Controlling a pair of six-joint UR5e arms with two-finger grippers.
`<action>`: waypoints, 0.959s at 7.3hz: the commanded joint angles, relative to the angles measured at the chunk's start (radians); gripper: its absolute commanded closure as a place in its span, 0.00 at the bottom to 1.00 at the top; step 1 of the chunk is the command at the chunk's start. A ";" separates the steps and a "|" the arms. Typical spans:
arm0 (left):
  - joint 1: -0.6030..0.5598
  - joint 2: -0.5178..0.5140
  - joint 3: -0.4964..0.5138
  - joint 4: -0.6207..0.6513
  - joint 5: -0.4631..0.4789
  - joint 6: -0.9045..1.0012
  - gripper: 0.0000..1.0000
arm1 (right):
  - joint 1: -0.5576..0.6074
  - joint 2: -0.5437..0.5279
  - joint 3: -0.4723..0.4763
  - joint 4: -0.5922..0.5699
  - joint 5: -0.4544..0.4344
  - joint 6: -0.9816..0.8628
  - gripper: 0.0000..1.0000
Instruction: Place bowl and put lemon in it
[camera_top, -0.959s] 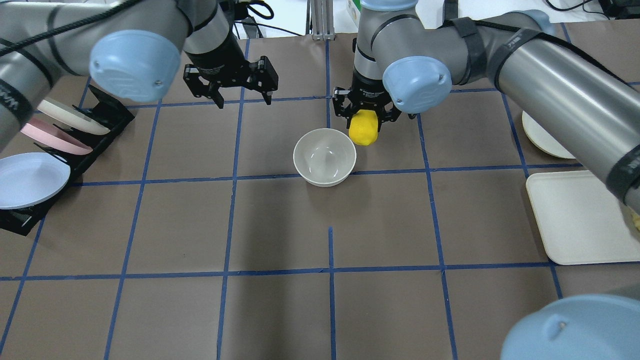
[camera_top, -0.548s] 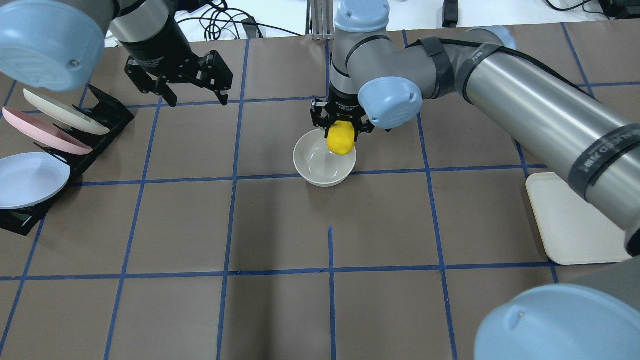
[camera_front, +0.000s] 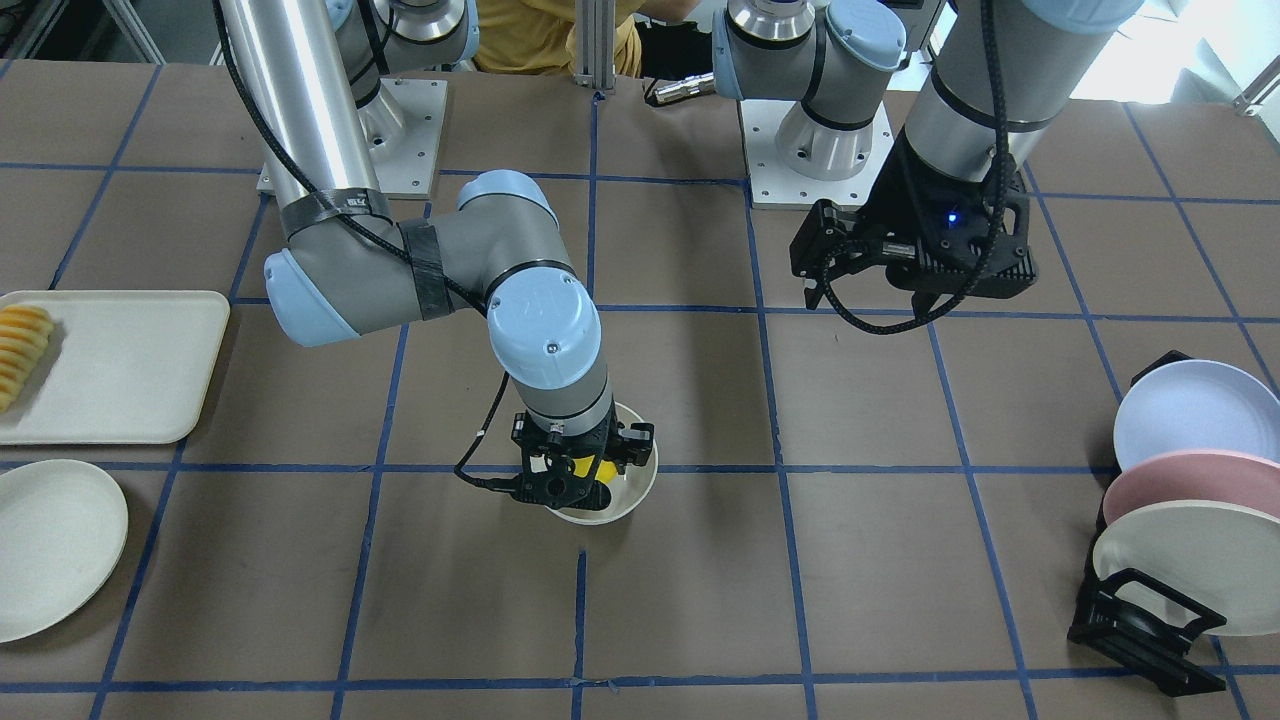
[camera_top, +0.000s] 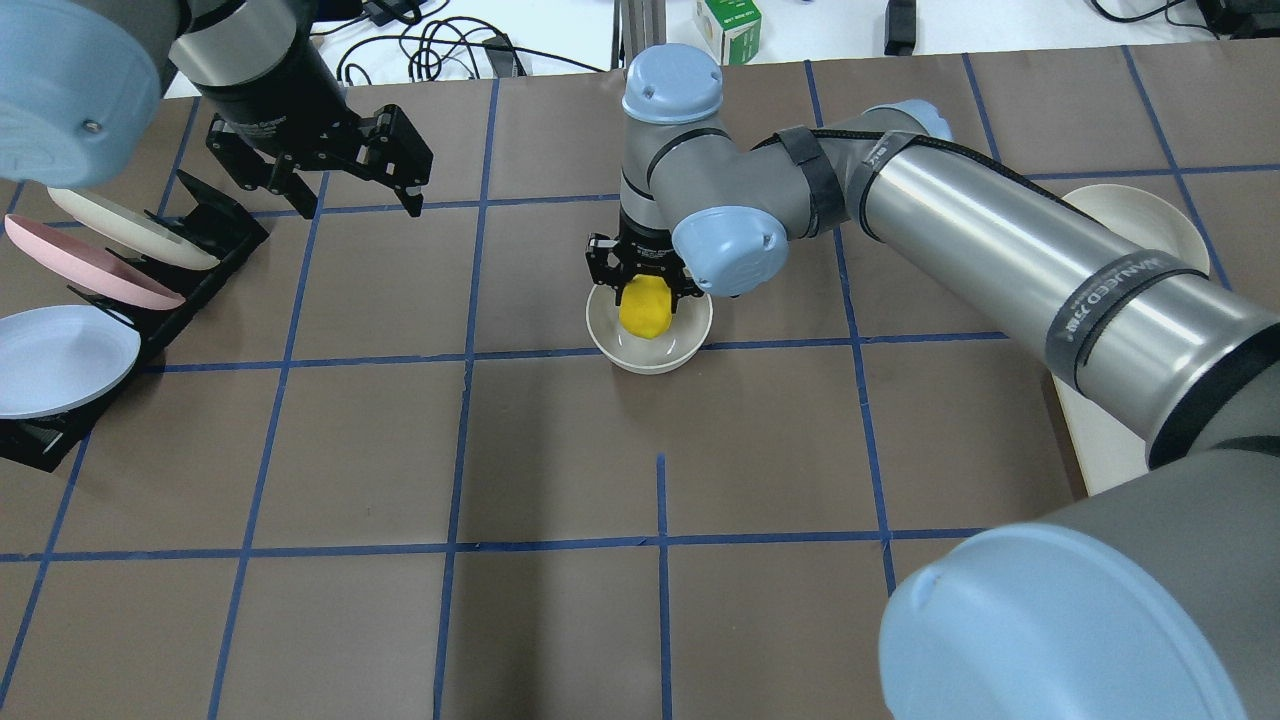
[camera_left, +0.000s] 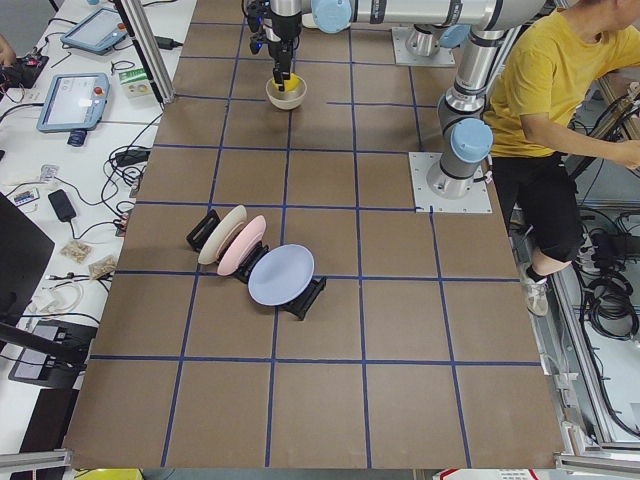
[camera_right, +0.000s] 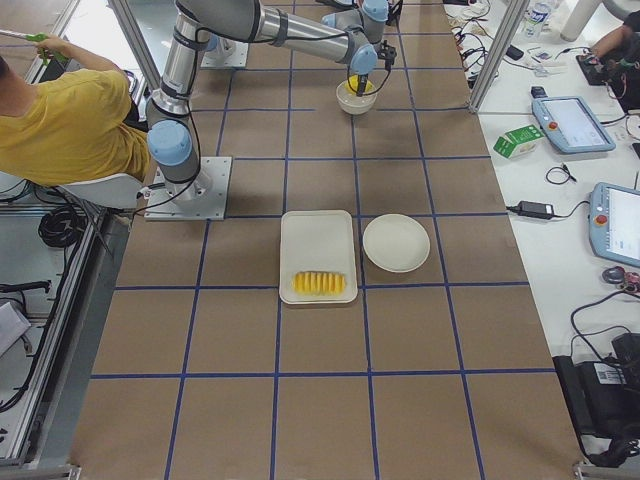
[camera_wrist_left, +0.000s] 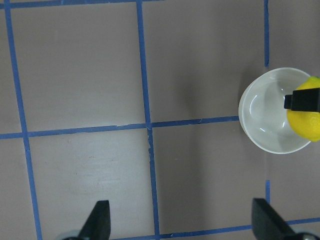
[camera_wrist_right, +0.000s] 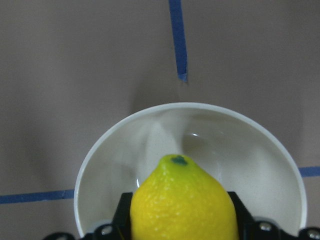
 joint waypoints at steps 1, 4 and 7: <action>0.001 0.014 -0.001 -0.042 0.021 0.001 0.00 | 0.001 0.027 0.003 0.001 0.001 0.000 1.00; 0.002 0.014 -0.003 -0.041 0.015 0.001 0.00 | 0.001 0.050 0.039 -0.078 -0.001 0.000 0.73; 0.002 0.019 -0.006 -0.042 0.011 -0.007 0.00 | 0.001 0.048 0.086 -0.111 -0.013 -0.001 0.02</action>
